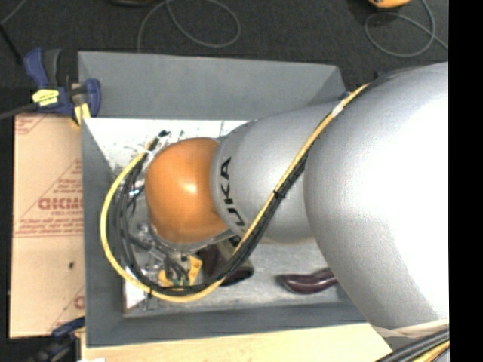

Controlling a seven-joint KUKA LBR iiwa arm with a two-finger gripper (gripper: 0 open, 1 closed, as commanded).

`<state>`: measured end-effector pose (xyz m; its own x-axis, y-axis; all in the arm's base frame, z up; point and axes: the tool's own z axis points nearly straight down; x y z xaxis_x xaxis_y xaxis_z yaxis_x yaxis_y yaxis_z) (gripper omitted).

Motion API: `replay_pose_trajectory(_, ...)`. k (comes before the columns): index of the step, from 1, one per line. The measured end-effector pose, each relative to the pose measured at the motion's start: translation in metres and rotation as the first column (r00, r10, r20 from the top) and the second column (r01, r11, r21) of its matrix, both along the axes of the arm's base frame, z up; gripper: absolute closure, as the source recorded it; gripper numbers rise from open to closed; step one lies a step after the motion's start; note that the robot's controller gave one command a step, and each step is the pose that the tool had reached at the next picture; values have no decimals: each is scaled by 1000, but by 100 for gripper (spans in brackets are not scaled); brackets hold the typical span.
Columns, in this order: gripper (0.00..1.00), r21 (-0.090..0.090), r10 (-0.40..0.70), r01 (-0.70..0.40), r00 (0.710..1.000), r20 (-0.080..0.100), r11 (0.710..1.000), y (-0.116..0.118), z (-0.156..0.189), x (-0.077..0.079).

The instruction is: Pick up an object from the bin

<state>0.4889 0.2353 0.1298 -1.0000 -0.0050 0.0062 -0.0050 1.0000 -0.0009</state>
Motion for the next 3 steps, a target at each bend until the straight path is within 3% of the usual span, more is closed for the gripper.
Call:
replay_pose_trajectory(1, 0, 2, -5, 5, 1000, 7, 1000, -1, 5, 2)
replay_pose_trajectory(2, 100, 1, -61, 61, 998, 6, 998, 2, -59, -10)
replay_pose_trajectory(3, 100, 1, -64, 64, 998, 6, 998, 2, -59, -10)
